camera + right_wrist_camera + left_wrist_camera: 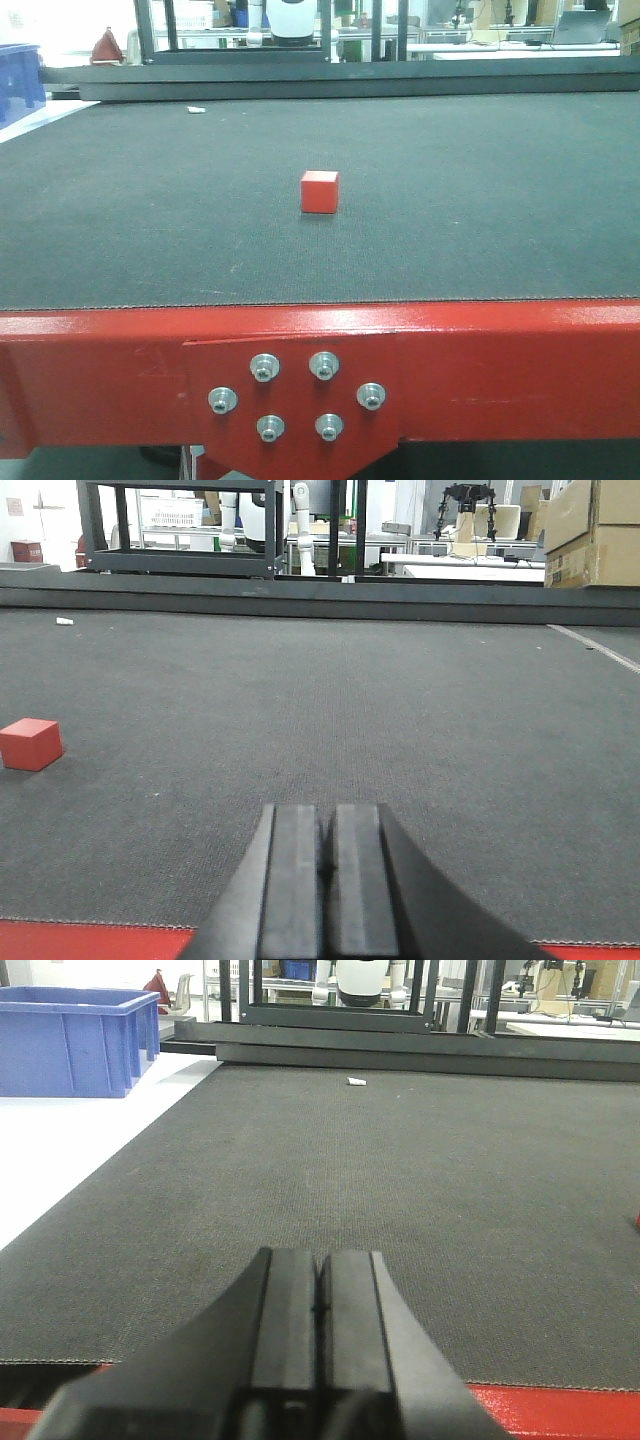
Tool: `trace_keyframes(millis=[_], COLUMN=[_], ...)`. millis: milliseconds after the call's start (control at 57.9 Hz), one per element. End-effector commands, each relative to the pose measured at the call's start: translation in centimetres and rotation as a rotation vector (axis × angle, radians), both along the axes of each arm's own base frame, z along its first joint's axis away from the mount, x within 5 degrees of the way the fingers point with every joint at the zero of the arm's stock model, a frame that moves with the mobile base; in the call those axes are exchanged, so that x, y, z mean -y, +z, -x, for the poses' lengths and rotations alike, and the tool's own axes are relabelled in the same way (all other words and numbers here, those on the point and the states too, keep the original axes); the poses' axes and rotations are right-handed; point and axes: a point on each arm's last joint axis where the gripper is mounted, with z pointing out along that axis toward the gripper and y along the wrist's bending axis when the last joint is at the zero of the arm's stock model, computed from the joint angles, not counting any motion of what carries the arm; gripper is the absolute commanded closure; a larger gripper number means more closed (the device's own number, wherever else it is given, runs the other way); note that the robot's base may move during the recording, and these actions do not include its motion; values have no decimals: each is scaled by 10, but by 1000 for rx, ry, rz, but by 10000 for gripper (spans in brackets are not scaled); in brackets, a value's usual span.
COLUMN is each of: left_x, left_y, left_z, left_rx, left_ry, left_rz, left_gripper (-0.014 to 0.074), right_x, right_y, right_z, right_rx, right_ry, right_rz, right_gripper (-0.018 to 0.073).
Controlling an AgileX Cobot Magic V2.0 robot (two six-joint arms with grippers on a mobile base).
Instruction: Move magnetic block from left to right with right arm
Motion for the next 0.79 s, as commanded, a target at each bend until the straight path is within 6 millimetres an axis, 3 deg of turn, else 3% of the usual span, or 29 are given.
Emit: trace_keyframes(millis=[0,622,777], left_x=[-1,-1,-1], left_y=[5,5,5], left_z=[1,1,1], left_rx=[86,86,86], left_ry=[8,8,8], left_rz=[14,14,14], left_gripper=[722,722,722], right_x=[1,1,1], right_y=[9,10,20], right_z=[3,3,5], right_rx=[108,110,186], right_ry=[-8,-8,-11], right_rz=[10,10,9], right_gripper=[503,503,503])
